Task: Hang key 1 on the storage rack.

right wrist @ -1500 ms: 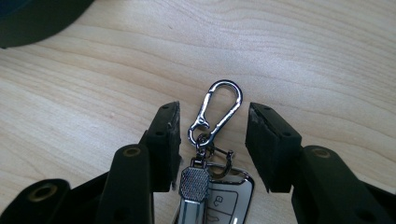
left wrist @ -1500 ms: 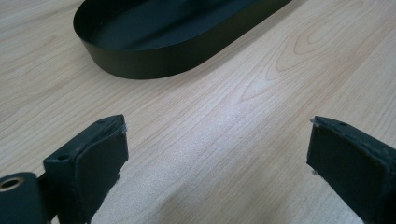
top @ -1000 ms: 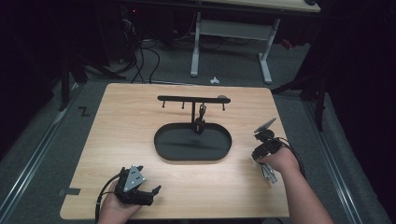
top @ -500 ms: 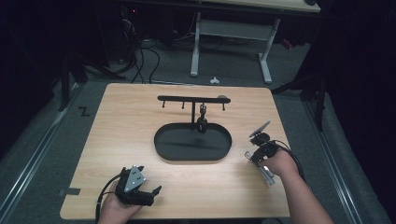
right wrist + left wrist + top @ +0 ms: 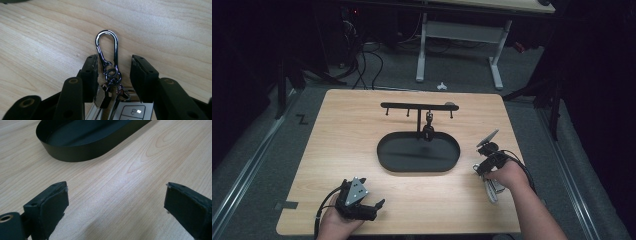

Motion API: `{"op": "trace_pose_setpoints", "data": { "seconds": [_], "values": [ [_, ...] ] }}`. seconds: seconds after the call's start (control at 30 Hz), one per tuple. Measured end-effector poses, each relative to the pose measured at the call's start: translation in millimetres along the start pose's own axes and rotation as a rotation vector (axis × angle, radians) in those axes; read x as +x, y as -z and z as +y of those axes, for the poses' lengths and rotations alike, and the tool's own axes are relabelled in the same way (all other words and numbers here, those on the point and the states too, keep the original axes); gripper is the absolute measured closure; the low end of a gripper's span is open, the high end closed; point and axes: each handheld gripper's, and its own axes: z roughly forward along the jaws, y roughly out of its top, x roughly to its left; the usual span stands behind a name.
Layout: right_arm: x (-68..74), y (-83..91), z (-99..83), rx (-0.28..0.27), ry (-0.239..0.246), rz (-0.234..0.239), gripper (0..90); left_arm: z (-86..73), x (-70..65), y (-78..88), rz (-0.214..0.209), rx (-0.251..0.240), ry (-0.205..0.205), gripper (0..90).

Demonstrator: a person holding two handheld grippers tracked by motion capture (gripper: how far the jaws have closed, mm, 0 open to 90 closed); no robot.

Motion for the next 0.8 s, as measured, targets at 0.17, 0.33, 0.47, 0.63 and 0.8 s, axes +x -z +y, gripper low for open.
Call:
{"op": "trace_pose_setpoints", "data": {
  "seconds": [0.17,0.33,0.47,0.63,0.8],
  "values": [
    [4.5,-1.6,-0.4,-0.002,0.048,-0.016,63.6,0.3,0.0,0.0,0.0,-0.002,0.001,6.0],
    [9.7,-1.0,0.2,0.002,0.086,-0.015,73.5,0.8,-0.7,1.2,-0.002,-0.005,-0.002,6.1],
    [11.6,-0.9,-0.1,0.003,0.096,-0.021,74.2,0.5,0.1,0.8,-0.002,-0.006,0.001,6.1],
    [16.8,-0.4,-0.4,0.004,0.138,-0.054,74.7,0.4,0.1,0.4,-0.001,-0.007,0.001,6.1],
    [17.2,5.6,0.9,-0.004,0.158,-0.065,84.5,0.5,0.4,0.6,-0.002,-0.007,0.001,6.2]
  ]
}}
